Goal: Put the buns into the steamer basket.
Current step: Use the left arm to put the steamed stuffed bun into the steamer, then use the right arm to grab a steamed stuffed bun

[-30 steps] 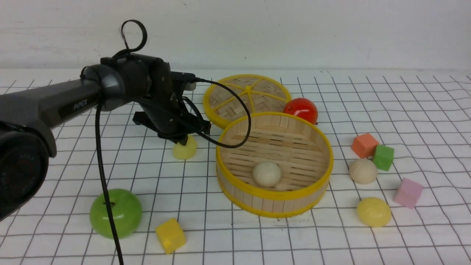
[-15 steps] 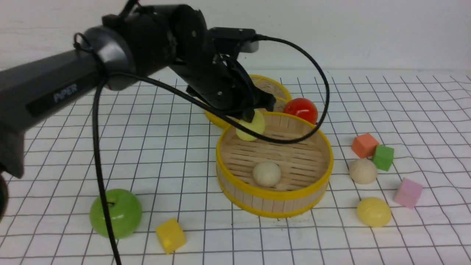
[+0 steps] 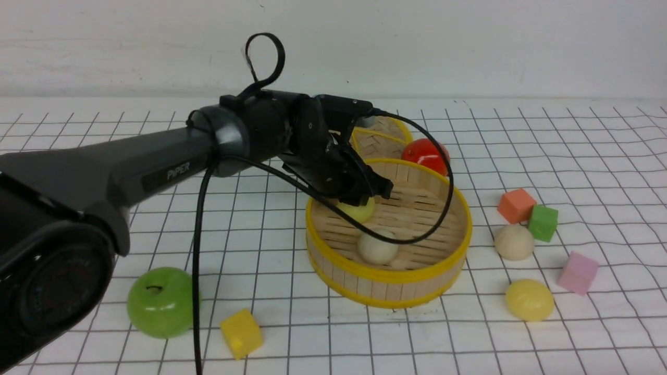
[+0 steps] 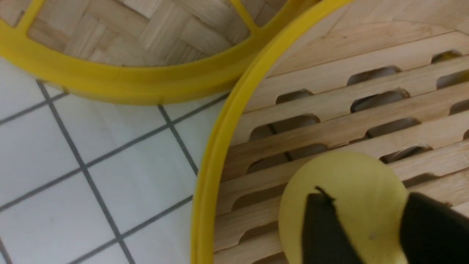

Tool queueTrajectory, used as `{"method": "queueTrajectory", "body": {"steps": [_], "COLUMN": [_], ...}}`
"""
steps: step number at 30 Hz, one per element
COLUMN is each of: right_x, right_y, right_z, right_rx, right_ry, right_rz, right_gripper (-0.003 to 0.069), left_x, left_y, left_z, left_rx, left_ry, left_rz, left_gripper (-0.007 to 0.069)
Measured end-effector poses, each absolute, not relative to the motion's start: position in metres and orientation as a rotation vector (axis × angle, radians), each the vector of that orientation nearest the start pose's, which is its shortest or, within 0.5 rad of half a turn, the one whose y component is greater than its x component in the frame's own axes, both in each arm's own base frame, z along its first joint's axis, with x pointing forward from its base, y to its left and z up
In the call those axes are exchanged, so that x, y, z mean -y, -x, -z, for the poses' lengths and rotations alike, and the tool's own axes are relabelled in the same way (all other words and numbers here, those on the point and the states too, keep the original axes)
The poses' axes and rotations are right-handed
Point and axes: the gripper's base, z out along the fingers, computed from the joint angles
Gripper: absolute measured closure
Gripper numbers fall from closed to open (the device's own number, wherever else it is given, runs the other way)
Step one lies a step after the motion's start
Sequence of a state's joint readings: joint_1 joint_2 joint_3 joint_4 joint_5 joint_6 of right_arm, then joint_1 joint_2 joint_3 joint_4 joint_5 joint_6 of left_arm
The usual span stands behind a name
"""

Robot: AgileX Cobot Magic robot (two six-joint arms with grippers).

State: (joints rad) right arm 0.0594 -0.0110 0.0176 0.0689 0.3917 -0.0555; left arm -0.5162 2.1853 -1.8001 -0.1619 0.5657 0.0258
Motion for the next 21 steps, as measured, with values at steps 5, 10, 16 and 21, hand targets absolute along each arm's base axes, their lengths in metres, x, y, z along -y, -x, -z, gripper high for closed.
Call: {"method": "queueTrajectory", "body": {"steps": [5,10,16,21], "right_x": [-0.005,-0.005,-0.005,-0.005], "right_y": [-0.052,-0.052,-0.052,-0.052], "right_z": [-0.173,-0.173,-0.173,-0.173], "right_rx": [-1.880,-1.880,-1.880,-1.880], "right_ry": [0.066,0.066,0.066,0.066], "right_rz": [-0.071,-0.071,-0.071,-0.071], "right_gripper": [0.0420,0.0420,0.0420,0.0420], "left_x": [0.249,0.234,0.199,0.168], "left_y": [-0.420,-0.391,-0.313,-0.227], "left_z": [-0.243,-0.311,-0.395,-0.389], "left_rx": [-2.452,-2.420,-2.255,-2.108], "left_ry": [-0.482,-0.486,-0.469,-0.499], "left_rz": [0.417,0.445,0.518,0.578], "left_gripper": [0.0095,0.0097,0.0484,0.0638]}}
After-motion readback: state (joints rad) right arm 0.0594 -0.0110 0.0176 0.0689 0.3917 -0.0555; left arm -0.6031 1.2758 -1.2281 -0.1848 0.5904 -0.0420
